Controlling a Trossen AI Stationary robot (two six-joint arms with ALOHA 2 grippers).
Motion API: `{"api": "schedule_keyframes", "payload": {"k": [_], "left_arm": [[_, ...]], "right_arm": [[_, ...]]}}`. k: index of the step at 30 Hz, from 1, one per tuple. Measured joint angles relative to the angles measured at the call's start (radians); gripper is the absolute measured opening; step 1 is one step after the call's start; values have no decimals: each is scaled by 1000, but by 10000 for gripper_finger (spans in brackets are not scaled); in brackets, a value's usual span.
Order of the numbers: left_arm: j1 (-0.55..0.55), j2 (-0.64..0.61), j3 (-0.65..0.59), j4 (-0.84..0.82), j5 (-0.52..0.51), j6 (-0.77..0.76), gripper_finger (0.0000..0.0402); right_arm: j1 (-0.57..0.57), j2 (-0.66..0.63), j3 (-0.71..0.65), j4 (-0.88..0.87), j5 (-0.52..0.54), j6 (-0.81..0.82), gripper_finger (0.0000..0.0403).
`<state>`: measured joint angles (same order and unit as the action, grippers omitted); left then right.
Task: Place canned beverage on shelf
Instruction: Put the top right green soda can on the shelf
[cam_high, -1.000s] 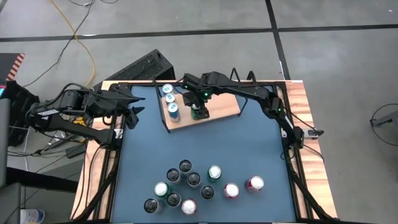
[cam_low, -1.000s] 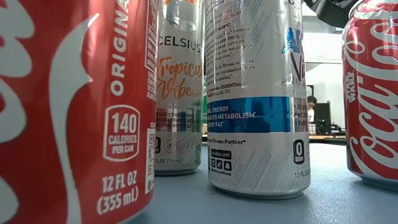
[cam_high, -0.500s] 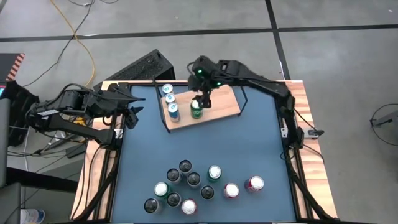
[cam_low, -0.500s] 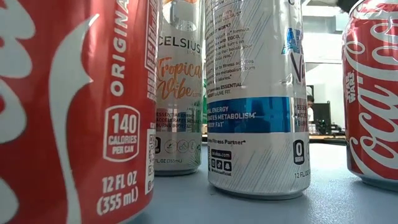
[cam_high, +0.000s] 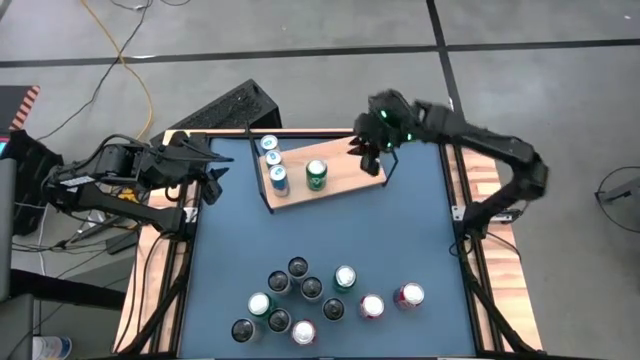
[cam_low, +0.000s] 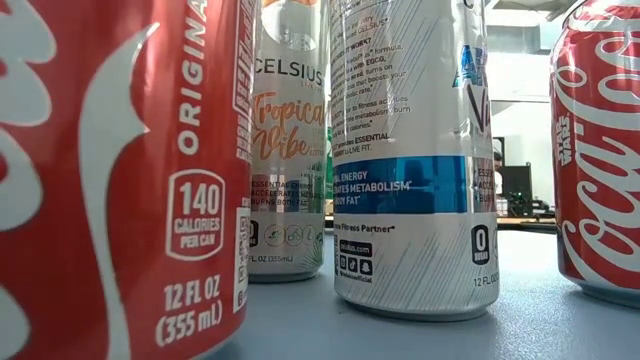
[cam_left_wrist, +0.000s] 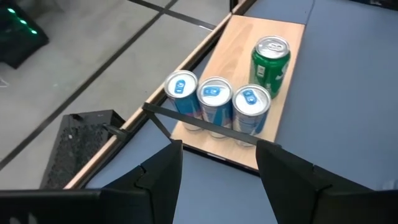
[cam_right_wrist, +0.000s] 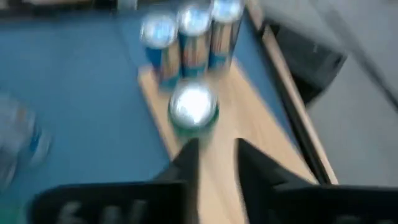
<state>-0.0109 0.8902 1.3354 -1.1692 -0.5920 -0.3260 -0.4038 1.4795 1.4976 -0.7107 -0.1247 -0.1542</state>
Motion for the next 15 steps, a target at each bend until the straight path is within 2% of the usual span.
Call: {"api": "schedule_keyframes", "payload": {"k": [3, 6, 15], "left_arm": [[0, 0, 0, 1, -14, -2, 193], [0, 0, 0, 1, -16, -30, 193], [0, 0, 0, 11, -15, -102, 193]], "right_arm": [[27, -45, -231, 329, 41, 122, 16], [50, -44, -348, 499, 67, 242, 10], [123, 69, -377, 522, 78, 278, 0]]}}
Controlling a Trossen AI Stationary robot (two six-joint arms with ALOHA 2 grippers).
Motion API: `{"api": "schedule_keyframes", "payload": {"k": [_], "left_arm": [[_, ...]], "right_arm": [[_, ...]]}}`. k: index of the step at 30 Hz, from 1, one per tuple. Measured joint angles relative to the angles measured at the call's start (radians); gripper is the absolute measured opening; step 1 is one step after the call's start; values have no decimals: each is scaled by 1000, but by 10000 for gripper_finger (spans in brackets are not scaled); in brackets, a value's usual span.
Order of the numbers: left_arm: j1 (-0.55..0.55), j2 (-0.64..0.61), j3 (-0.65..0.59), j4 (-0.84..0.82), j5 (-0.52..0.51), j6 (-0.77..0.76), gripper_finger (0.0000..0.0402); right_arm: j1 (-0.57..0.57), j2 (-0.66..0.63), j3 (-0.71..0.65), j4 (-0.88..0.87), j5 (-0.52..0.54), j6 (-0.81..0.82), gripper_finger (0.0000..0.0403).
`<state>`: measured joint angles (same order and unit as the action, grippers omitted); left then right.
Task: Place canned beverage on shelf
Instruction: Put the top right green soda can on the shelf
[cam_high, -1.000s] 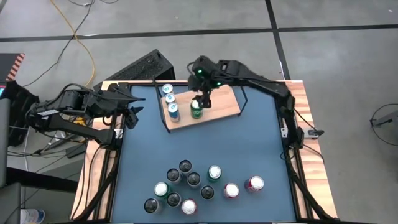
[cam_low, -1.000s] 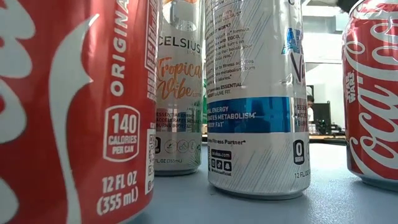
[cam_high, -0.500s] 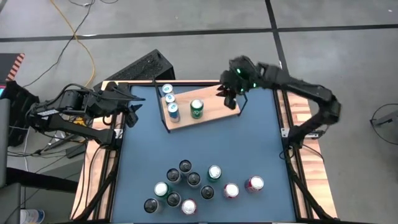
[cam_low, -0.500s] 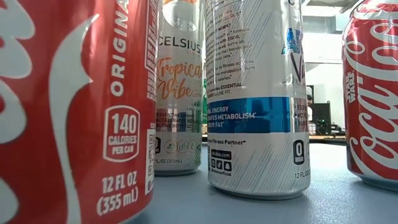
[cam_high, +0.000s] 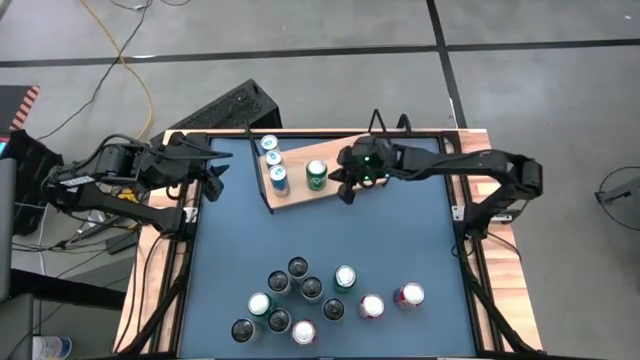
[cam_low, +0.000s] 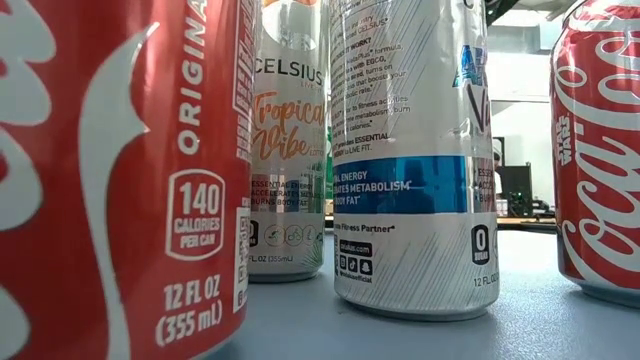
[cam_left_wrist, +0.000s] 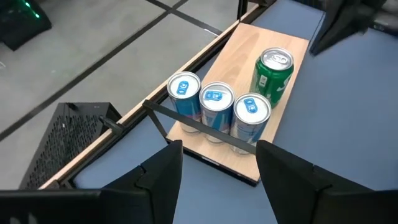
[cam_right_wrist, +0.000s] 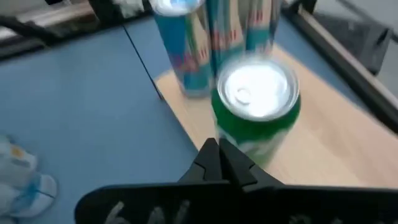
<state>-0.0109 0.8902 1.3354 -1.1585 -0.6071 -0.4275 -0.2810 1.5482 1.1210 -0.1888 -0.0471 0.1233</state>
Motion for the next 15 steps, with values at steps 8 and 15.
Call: {"api": "schedule_keyframes", "payload": {"k": [8, 15], "left_arm": [[0, 0, 0, 0, 0, -23, 193], [0, 0, 0, -1, 0, -26, 193]], "right_arm": [[13, 77, -2, 2, 24, -1, 0], [-8, 77, -2, 34, 48, -37, 0]]}}
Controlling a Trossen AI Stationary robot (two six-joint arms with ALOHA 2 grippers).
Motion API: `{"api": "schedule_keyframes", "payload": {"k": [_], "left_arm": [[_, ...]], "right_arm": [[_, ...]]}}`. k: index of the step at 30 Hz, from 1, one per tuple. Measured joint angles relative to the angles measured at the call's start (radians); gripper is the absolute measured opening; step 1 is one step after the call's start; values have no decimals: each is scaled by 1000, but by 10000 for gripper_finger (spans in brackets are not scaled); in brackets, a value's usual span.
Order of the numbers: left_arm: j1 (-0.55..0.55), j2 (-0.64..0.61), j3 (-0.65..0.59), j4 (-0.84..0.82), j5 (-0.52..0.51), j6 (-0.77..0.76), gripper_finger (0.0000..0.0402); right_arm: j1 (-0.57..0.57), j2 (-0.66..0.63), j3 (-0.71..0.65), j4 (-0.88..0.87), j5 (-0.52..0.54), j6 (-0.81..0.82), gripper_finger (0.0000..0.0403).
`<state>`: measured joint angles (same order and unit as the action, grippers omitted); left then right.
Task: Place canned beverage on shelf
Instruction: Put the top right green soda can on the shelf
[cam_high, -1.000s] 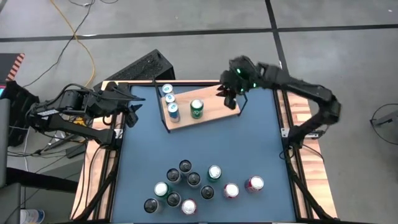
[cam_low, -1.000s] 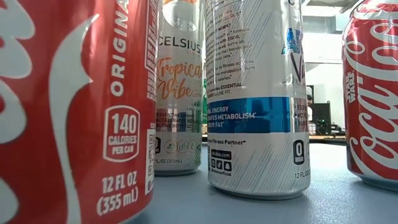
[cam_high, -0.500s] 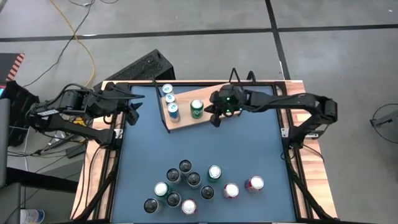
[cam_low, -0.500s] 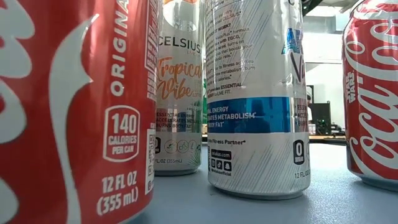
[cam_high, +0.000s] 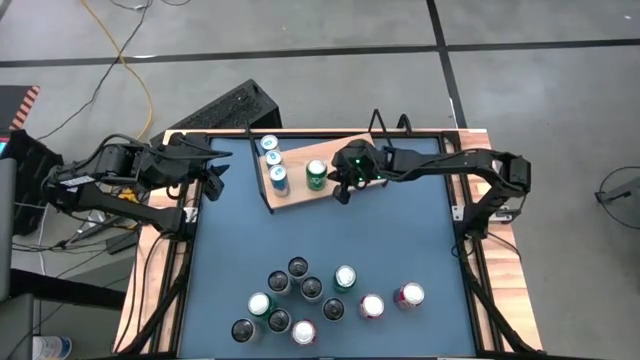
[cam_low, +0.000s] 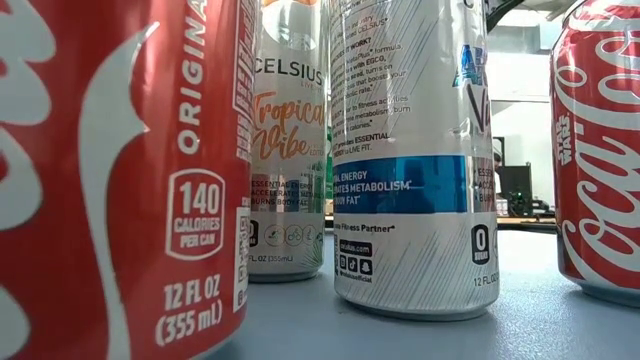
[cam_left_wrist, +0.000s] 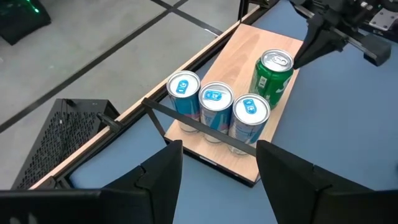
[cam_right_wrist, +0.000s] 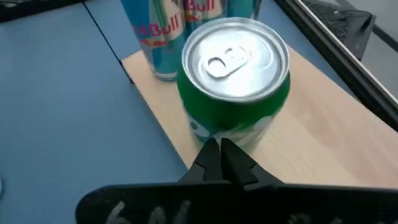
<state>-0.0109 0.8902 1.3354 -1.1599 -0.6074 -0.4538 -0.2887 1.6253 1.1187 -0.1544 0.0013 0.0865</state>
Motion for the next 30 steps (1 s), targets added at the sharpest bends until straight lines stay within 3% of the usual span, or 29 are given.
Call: {"api": "schedule_keyframes", "payload": {"k": [12, 23, 30], "left_arm": [[0, 0, 0, -2, -2, 15, 193], [0, 0, 0, -2, -7, 14, 193], [0, 0, 0, -2, -5, 13, 193]], "right_arm": [[3, 111, 6, 107, -32, 18, 0], [-11, 225, 127, 121, -39, -23, 0], [-31, 215, 150, 93, -37, -39, 0]]}}
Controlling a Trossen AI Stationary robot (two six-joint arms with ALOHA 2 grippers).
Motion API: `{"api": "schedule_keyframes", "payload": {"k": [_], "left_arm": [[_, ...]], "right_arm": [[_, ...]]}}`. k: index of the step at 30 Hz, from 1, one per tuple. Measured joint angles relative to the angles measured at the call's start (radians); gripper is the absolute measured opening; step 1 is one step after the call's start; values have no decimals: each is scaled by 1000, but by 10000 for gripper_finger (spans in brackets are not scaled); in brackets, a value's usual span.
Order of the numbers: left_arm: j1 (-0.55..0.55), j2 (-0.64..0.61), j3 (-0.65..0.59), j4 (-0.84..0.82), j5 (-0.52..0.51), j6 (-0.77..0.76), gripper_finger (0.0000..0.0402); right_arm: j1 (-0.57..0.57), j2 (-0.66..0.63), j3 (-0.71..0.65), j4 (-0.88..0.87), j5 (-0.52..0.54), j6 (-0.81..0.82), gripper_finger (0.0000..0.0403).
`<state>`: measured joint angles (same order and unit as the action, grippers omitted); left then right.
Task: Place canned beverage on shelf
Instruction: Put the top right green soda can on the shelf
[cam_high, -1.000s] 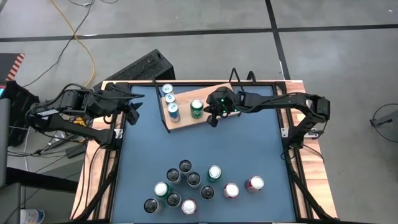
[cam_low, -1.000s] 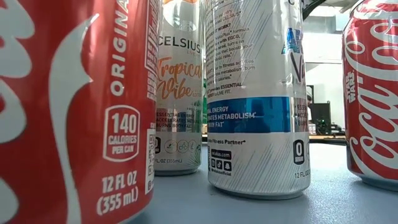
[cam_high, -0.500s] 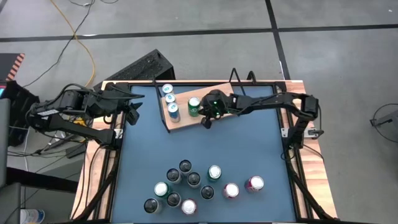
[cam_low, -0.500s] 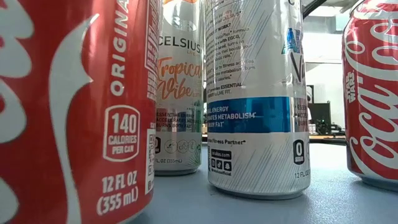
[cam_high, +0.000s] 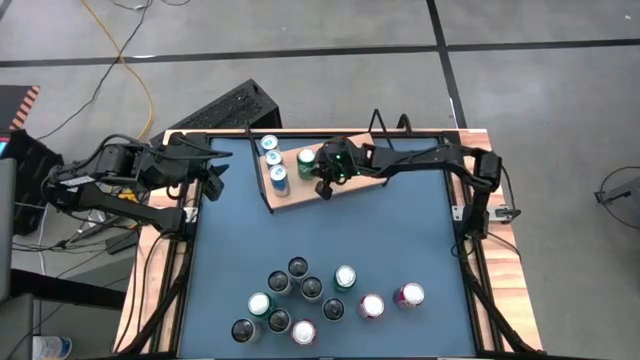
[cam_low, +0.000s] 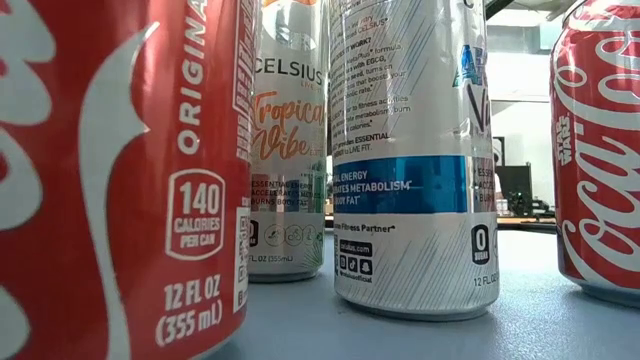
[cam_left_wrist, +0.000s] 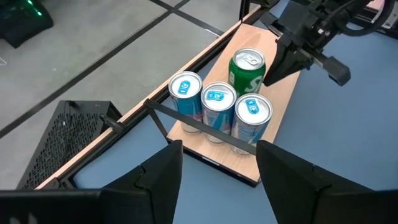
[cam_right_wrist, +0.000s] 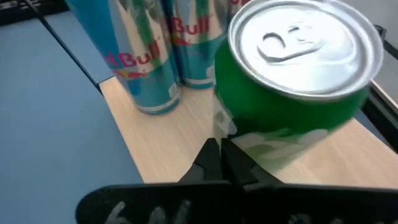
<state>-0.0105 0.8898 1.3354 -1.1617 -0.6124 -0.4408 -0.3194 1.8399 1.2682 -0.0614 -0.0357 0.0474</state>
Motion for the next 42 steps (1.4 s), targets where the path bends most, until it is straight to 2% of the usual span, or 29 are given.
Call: {"api": "schedule_keyframes", "payload": {"k": [6, 28, 35, 42], "left_arm": [[0, 0, 0, -1, 2, 0, 193], [0, 0, 0, 1, -16, -13, 193], [0, 0, 0, 1, -31, -18, 193], [0, 0, 0, 1, -31, -39, 193]], "right_arm": [[-12, -22, -2, -81, 1, -3, 0], [-84, -20, 0, 105, -19, -38, 0], [-104, -20, 0, 115, -29, -56, 0], [-108, -20, 0, 54, -12, -52, 0]]}}
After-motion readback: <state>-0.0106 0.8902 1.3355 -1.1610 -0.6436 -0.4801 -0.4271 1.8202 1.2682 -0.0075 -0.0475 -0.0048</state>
